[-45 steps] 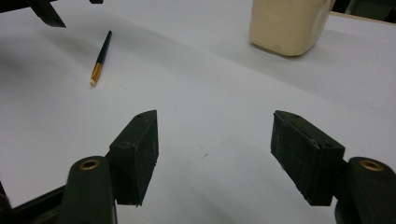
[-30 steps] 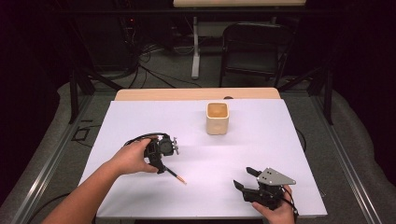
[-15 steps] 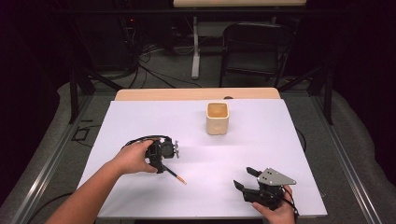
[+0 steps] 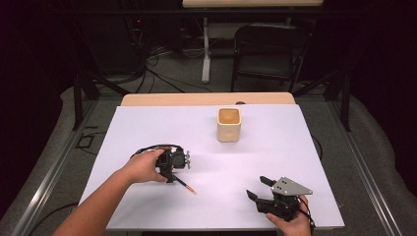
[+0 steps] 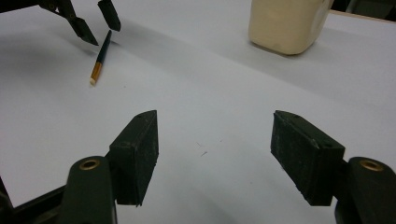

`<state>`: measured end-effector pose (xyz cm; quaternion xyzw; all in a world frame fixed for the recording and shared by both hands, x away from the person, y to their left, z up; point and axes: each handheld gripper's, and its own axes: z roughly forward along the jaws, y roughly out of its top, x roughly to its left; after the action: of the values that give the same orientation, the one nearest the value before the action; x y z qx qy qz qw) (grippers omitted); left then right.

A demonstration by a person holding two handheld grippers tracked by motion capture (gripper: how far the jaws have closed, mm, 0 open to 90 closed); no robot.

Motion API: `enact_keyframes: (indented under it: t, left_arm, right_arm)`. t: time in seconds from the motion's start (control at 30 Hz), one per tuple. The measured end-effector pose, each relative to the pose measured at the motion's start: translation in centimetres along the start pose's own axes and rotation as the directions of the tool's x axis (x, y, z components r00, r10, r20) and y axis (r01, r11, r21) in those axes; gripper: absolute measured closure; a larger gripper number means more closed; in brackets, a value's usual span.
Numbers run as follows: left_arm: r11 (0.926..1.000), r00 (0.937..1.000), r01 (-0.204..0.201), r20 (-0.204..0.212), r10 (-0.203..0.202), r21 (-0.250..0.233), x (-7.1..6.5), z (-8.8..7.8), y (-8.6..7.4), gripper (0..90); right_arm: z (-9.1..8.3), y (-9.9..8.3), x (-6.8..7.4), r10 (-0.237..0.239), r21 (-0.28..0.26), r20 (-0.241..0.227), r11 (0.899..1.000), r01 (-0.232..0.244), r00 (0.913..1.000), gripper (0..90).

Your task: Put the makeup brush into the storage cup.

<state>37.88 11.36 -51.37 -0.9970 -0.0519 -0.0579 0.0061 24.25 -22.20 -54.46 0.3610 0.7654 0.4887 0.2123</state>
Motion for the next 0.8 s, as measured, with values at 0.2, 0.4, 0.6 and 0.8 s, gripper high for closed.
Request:
enact_keyframes:
  t: [0.2, 0.4, 0.6, 0.8]
  left_arm:
    - [0.9999, 0.9998, -0.016, 0.015, 0.016, 0.007, -0.15, 0.27, 0.14, 57.7]
    - [0.9993, 0.9993, -0.032, 0.019, 0.031, 0.018, -0.32, 0.55, 0.27, 62.1]
    - [0.9988, 0.9990, -0.039, 0.020, 0.039, 0.027, -0.48, 0.61, 0.44, 64.4]
    - [0.9985, 0.9987, -0.049, 0.019, 0.048, 0.025, -0.50, 0.60, 0.46, 64.7]
  right_arm:
    - [0.05, 0.00, 0.04, 0.001, 0.003, 0.000, 1.000, -0.001, 1.0000, 32.0]
    - [0.05, -0.02, 0.00, 0.005, 0.005, 0.001, 1.000, -0.005, 1.0000, 31.8]
    - [0.06, -0.01, 0.00, 0.003, 0.007, 0.000, 1.000, -0.003, 1.0000, 31.8]
    - [0.09, -0.03, 0.02, 0.002, 0.010, -0.002, 1.000, -0.002, 1.0000, 31.8]
